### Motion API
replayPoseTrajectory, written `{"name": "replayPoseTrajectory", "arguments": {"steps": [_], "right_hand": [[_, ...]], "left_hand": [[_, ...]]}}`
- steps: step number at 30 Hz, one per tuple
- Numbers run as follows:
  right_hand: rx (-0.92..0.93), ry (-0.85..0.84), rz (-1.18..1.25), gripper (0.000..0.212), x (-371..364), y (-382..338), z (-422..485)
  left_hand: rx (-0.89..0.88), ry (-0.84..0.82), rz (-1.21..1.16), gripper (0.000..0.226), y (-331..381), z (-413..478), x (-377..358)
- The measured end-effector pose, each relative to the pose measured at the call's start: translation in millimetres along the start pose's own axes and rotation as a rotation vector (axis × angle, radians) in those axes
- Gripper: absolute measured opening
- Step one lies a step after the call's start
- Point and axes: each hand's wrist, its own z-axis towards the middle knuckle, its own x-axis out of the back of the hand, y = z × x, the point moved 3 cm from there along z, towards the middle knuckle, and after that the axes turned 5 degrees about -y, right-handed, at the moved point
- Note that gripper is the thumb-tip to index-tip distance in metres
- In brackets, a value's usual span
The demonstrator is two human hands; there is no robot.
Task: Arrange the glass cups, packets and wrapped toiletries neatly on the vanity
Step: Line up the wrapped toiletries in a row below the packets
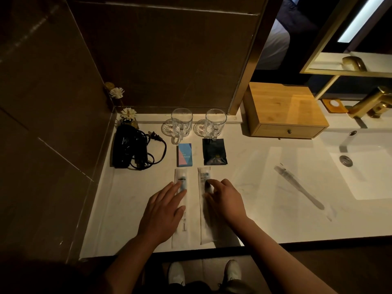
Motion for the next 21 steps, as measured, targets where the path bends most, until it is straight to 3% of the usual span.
{"name": "replayPoseTrajectory", "arguments": {"steps": [21], "right_hand": [[-0.012,0.024,0.045,0.044,-2.1,6.0,0.3]], "left_hand": [[0.034,-0.029,0.127,0.059,9.4,2.3,0.6]]}}
